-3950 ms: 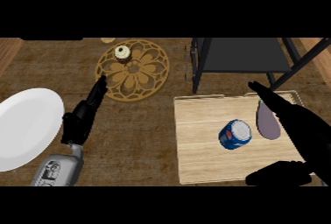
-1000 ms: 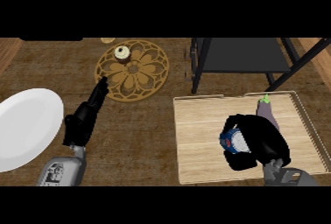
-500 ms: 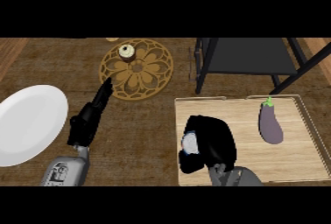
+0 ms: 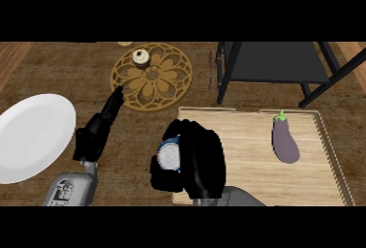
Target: Pick the can from the tray and place it in the tiered shelf
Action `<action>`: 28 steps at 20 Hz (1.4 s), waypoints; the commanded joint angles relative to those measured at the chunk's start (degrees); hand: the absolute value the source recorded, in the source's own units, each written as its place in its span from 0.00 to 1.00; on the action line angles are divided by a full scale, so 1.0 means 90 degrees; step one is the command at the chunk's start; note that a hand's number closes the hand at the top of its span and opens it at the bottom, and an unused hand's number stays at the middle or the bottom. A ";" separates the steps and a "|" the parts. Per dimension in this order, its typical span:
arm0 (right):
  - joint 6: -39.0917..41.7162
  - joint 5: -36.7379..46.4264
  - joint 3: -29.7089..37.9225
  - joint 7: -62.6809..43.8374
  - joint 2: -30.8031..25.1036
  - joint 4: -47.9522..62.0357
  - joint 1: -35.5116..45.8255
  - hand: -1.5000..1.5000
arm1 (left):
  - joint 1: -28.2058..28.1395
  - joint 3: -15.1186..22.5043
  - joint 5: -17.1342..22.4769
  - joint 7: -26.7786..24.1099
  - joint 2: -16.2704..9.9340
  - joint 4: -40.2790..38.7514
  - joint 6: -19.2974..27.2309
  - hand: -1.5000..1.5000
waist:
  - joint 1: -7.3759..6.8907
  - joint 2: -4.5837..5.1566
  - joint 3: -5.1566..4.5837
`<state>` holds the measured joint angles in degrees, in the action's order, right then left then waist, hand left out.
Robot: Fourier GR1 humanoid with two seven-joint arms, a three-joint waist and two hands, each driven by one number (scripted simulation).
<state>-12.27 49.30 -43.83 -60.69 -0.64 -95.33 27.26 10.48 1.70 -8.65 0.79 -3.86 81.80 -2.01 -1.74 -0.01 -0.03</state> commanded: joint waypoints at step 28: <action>0.1974 0.2306 0.3389 -0.1461 -0.0062 -0.0083 0.4117 1.00 | -0.0286 -0.0086 -0.0025 0.0030 -0.0094 0.0239 0.0012 0.50 | 0.0179 -0.0031 -0.0002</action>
<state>-0.54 68.92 -18.90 -67.39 -0.78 -97.58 59.87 9.51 0.54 -8.43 1.51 -4.54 83.04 -1.92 -0.02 -0.33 -0.07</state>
